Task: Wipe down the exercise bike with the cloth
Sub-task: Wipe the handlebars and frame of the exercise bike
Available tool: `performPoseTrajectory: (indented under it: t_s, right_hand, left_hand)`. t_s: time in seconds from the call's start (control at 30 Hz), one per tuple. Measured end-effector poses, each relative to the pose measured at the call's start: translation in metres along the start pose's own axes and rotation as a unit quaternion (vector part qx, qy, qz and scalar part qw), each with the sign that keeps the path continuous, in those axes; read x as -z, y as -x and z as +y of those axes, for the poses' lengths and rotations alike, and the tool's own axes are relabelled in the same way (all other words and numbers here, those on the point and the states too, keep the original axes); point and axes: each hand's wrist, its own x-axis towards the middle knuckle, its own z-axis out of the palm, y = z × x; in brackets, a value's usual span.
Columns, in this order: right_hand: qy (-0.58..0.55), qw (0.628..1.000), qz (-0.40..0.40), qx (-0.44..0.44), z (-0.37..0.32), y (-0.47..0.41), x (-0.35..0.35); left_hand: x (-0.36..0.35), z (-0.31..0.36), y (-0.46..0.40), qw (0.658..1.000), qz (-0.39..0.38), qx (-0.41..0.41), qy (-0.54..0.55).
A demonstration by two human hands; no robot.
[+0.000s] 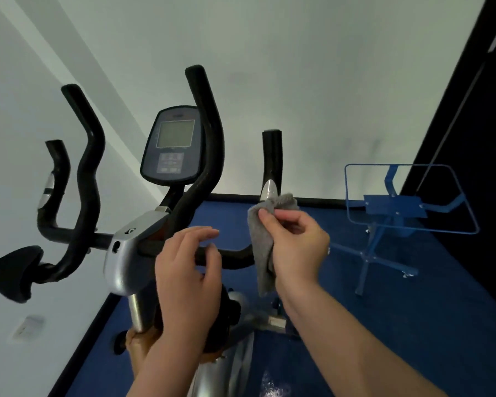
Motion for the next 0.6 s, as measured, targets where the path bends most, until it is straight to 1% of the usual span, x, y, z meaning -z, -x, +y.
performPoseTrajectory:
  t_s: [0.07,0.17,0.23,0.3,0.33,0.47,0.6]
  right_hand:
    - [0.012,1.000,-0.005,0.023,-0.018,-0.027,-0.006]
    - [0.004,0.999,-0.052,0.008,-0.035,-0.053,-0.006]
    - [-0.002,0.997,-0.069,-0.017,-0.025,-0.040,0.003]
    - [-0.024,0.995,-0.072,-0.057,-0.002,-0.009,0.015]
    - [-0.031,0.995,-0.070,-0.062,0.007,0.008,0.019]
    - [-0.037,0.997,-0.059,-0.039,0.016,0.037,0.013]
    - [-0.010,0.998,-0.059,0.018,-0.010,0.008,0.000]
  left_hand:
    - [-0.005,0.002,-0.008,0.999,-0.027,0.017,-0.015]
    - [-0.011,0.004,-0.006,0.997,-0.042,0.027,-0.062]
    - [-0.011,0.004,-0.004,0.996,-0.035,0.024,-0.077]
    - [-0.012,0.003,-0.004,0.996,-0.034,0.022,-0.076]
    - [-0.012,0.003,-0.004,0.996,-0.038,0.018,-0.078]
    - [-0.010,-0.002,-0.004,0.995,-0.055,-0.004,-0.084]
    - [-0.009,-0.005,-0.007,0.995,-0.066,-0.028,-0.073]
